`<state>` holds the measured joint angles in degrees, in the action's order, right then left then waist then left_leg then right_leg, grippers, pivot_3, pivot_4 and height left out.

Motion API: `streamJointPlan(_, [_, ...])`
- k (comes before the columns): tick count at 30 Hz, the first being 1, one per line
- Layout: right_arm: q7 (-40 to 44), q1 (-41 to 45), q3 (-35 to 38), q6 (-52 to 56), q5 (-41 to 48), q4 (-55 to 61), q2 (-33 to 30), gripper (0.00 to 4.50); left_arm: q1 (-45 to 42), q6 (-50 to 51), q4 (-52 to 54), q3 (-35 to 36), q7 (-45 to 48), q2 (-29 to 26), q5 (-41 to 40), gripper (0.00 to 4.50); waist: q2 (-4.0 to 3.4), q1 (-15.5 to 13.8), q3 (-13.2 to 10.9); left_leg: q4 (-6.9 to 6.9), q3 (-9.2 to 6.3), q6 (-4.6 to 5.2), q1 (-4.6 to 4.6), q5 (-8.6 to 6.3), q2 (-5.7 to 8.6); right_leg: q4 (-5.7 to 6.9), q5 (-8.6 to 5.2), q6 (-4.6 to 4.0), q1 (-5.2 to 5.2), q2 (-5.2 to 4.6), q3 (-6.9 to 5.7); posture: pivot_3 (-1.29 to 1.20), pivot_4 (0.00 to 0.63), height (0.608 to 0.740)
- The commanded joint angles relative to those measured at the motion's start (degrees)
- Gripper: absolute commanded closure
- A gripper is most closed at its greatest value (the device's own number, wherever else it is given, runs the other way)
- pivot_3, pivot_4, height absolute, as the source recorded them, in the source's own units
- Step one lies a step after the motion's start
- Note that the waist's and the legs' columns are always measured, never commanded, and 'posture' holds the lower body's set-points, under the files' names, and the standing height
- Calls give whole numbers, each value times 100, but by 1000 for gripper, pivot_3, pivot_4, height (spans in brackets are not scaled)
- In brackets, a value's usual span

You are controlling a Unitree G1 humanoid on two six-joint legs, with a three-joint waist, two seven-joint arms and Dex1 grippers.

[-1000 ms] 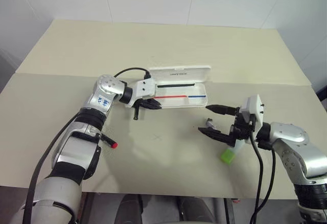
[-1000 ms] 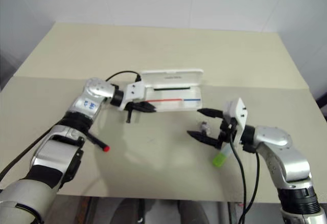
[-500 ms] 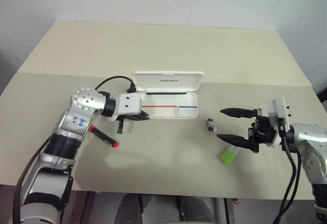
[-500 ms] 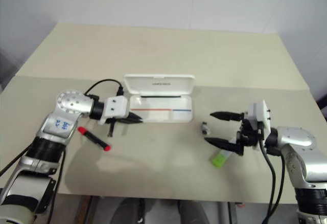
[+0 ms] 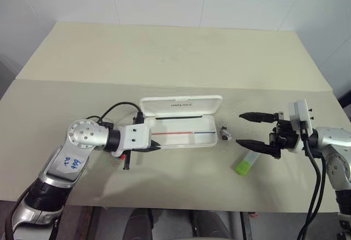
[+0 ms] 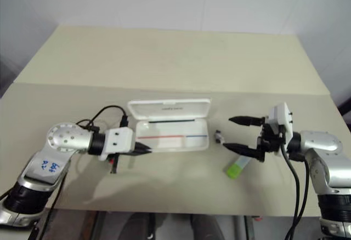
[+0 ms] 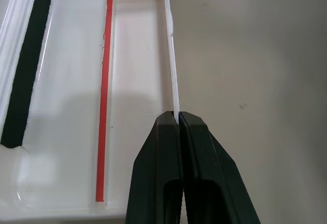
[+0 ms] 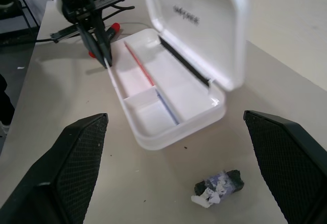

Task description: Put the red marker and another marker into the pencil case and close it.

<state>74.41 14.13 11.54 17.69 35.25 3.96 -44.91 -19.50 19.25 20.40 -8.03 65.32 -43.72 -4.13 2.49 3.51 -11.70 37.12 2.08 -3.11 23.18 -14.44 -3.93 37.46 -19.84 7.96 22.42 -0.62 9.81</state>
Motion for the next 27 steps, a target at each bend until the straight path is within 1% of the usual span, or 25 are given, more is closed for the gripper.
streamJointPlan(1, [17, 51, 147, 0, 59, 69, -123, 0, 175, -74, 363, 98, -184, -87, -50, 4447, 0, 0, 0, 0, 0, 0, 0, 0, 0, -1, 0, 0, 0, 0, 0, 0, 150, 740])
streamJointPlan(10, [143, -33, 342, -35, 46, -68, -416, 0, 598, -237, 770, -85, -240, -103, -113, 4447, 0, -4, 0, -4, 0, 0, 1, 0, 0, -4, -2, -3, 0, 0, 0, 0, 150, 740])
streamJointPlan(18, [102, -122, 345, -42, 72, 19, -406, 0, 927, -382, 867, -312, -267, -305, 123, 4447, 0, 23, 0, -4, 3, 1, -2, 0, 0, -4, -3, -6, 0, 0, 4, 0, 150, 740])
streamJointPlan(27, [45, -133, 314, -40, 60, 27, -364, 0, 964, -224, 942, -211, -338, -459, 25, 4447, 0, 29, 0, -3, 4, 1, -2, -1, 0, -4, -3, -7, 0, -1, 6, 0, 150, 740])
